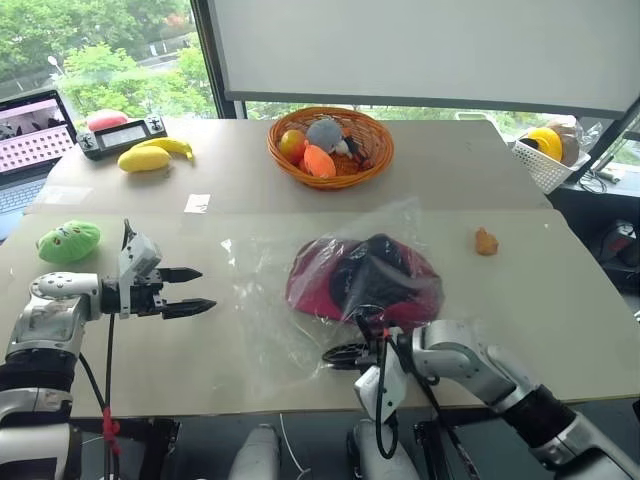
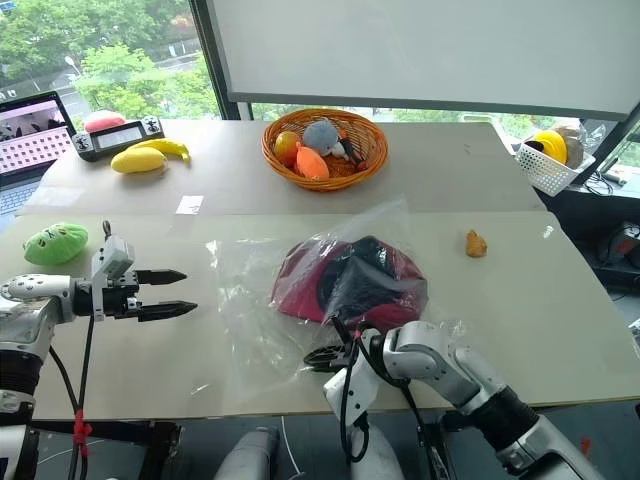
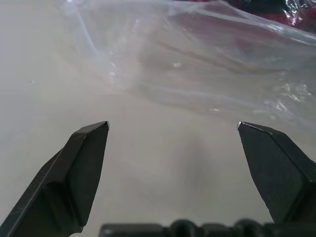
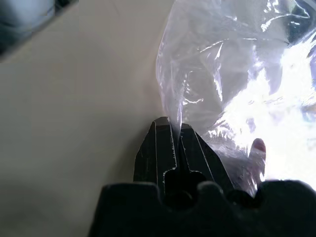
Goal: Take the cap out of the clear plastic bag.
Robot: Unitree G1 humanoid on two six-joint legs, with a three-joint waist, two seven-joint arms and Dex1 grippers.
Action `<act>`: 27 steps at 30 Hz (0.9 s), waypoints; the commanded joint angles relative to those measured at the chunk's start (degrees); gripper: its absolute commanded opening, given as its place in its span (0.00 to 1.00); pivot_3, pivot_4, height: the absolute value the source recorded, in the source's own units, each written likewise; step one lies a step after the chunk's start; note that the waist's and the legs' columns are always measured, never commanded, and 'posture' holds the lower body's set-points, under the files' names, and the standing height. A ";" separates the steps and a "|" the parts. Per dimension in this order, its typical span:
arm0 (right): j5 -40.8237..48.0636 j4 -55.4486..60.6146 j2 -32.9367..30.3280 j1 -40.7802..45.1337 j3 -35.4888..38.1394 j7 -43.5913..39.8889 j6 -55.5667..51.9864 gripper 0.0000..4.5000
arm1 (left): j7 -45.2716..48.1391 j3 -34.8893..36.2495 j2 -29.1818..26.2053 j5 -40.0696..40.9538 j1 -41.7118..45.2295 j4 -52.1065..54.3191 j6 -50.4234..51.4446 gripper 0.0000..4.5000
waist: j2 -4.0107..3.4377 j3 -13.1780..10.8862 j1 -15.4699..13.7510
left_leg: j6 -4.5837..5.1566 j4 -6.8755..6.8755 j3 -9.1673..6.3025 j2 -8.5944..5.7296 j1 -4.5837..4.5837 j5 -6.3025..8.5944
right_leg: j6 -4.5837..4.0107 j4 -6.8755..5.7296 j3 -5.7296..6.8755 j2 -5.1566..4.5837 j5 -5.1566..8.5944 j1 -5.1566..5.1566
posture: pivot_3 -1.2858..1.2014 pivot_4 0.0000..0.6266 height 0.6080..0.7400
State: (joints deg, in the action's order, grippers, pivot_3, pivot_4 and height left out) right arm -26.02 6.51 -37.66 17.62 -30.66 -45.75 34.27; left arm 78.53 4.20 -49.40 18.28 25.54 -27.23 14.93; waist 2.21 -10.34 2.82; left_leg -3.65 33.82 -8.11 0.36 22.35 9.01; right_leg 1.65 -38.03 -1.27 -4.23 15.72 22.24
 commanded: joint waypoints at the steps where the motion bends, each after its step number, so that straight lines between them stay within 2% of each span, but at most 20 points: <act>1: 1.47 -0.21 -0.72 -2.31 0.20 -3.67 -6.60 0.01 | -0.40 0.62 0.20 0.24 0.62 1.27 -0.26 1.00 | 0.00 0.00 -0.17 | 0.00 0.00 0.02 0.00 0.00 0.04 | 0.00 0.00 -0.01 0.00 0.04 0.00 | 0.52 0.24 0.94; 7: 10.92 8.68 -0.09 -5.90 7.72 -7.13 -28.85 0.01 | -0.70 -0.42 1.61 -0.46 2.90 0.09 -0.69 1.00 | -0.01 -0.01 -0.65 | 0.02 0.07 0.04 0.00 0.00 0.07 | 0.00 -0.02 -0.01 0.00 0.10 -0.03 | 0.52 0.24 0.94; 8: 12.50 10.53 -0.47 -6.59 8.43 -8.12 -32.06 0.14 | -0.72 -0.57 1.81 -0.63 3.22 -0.21 -0.82 1.00 | -0.01 -0.01 -0.83 | 0.01 0.12 0.04 0.00 0.02 0.06 | 0.01 -0.02 -0.01 -0.01 0.10 -0.03 | 0.52 0.24 0.94; 9: 13.52 12.43 -1.14 -7.50 8.82 -9.27 -34.55 0.17 | -0.69 -0.70 2.00 -0.76 3.48 -0.46 -1.01 1.00 | -0.01 -0.01 -0.86 | 0.01 0.17 0.05 0.01 0.06 0.06 | 0.01 -0.04 0.03 -0.03 0.10 -0.04 | 0.52 0.24 0.94; 11: 14.26 15.33 -2.20 -8.86 9.36 -10.45 -38.04 0.31 | -0.73 -0.96 2.42 -0.97 4.01 -0.91 -1.22 1.00 | -0.01 -0.01 -1.02 | 0.01 0.20 0.14 0.01 0.05 0.06 | 0.02 -0.04 0.01 -0.07 0.09 -0.06 | 0.52 0.24 0.94; 12: 15.17 17.52 -2.73 -9.91 9.65 -11.15 -40.77 0.42 | -0.77 -1.22 2.79 -1.16 4.43 -1.31 -1.47 1.00 | -0.01 -0.01 -1.05 | 0.01 0.20 0.15 0.02 0.05 0.06 | 0.03 -0.03 0.01 -0.07 0.10 -0.06 | 0.52 0.24 0.94; 14: 16.20 20.64 -3.35 -11.14 9.93 -11.77 -44.20 0.55 | -0.81 -1.57 3.36 -1.47 5.04 -1.88 -1.83 1.00 | -0.01 -0.01 -1.20 | 0.01 0.17 0.16 0.02 0.06 0.06 | 0.05 -0.03 0.02 -0.07 0.13 -0.04 | 0.52 0.24 0.94; 15: 16.72 22.36 -3.41 -11.66 10.20 -11.58 -45.56 0.65 | -0.76 -1.76 3.78 -1.62 5.41 -2.11 -2.00 1.00 | -0.01 -0.01 -1.20 | 0.01 0.16 0.17 0.02 0.08 0.06 | 0.07 -0.02 0.02 -0.07 0.16 -0.03 | 0.52 0.24 0.94; 17: 18.11 25.47 -3.34 -12.59 11.33 -11.12 -48.77 0.74 | -0.58 -2.14 4.56 -1.86 6.08 -2.38 -2.57 1.00 | -0.01 -0.01 -1.19 | 0.01 0.15 0.21 0.02 0.13 0.07 | 0.11 -0.01 0.01 -0.09 0.19 0.00 | 0.52 0.24 0.94; 18: 18.42 26.76 -3.67 -13.03 11.99 -11.14 -50.04 0.85 | -0.61 -2.32 4.87 -1.98 6.41 -2.57 -2.84 1.00 | -0.01 -0.01 -1.19 | 0.01 0.15 0.21 0.02 0.17 0.07 | 0.12 0.00 0.01 -0.09 0.19 0.02 | 0.52 0.24 0.94; 20: 20.11 30.07 -5.57 -14.00 14.79 -12.09 -53.76 0.99 | -0.88 -3.09 5.63 -2.87 7.34 -3.36 -4.87 1.00 | -0.01 -0.01 -1.19 | 0.01 0.16 0.21 0.02 0.30 0.08 | 0.13 0.02 0.03 -0.09 0.20 0.10 | 0.52 0.24 0.94; 22: 24.91 34.22 -6.91 -14.24 18.26 -13.68 -60.67 0.99 | -1.17 -3.85 6.48 -3.99 8.32 -4.05 -7.12 1.00 | -0.01 -0.01 -1.24 | 0.01 0.19 0.22 0.01 0.39 0.08 | 0.14 0.03 0.04 -0.11 0.20 0.15 | 0.52 0.24 0.94; 25: 36.15 40.28 -5.09 -10.16 25.10 -13.64 -75.72 0.99 | -1.14 -4.53 7.88 -4.52 10.18 -4.85 -8.45 1.00 | 0.00 -0.02 -1.24 | 0.01 0.23 0.22 0.02 0.41 0.07 | 0.14 0.02 0.06 -0.11 0.19 0.16 | 0.52 0.24 0.94; 27: 43.68 42.15 0.14 -3.08 28.09 -10.71 -85.39 0.99 | -1.30 -4.93 8.95 -5.12 11.81 -5.96 -9.41 1.00 | 0.01 -0.02 -0.78 | 0.01 0.26 0.22 0.03 0.39 0.07 | 0.15 -0.01 0.05 -0.10 0.19 0.15 | 0.52 0.24 0.94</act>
State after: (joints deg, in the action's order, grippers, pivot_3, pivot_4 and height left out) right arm 11.66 44.80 -39.72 11.35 -5.67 -58.36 -44.63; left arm 77.29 -0.83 -40.57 13.42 35.57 -33.21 7.16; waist 2.22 -10.36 2.03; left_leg -3.64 34.12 -7.89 0.43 22.71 9.08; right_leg 1.79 -38.06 -1.20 -4.29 15.90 22.38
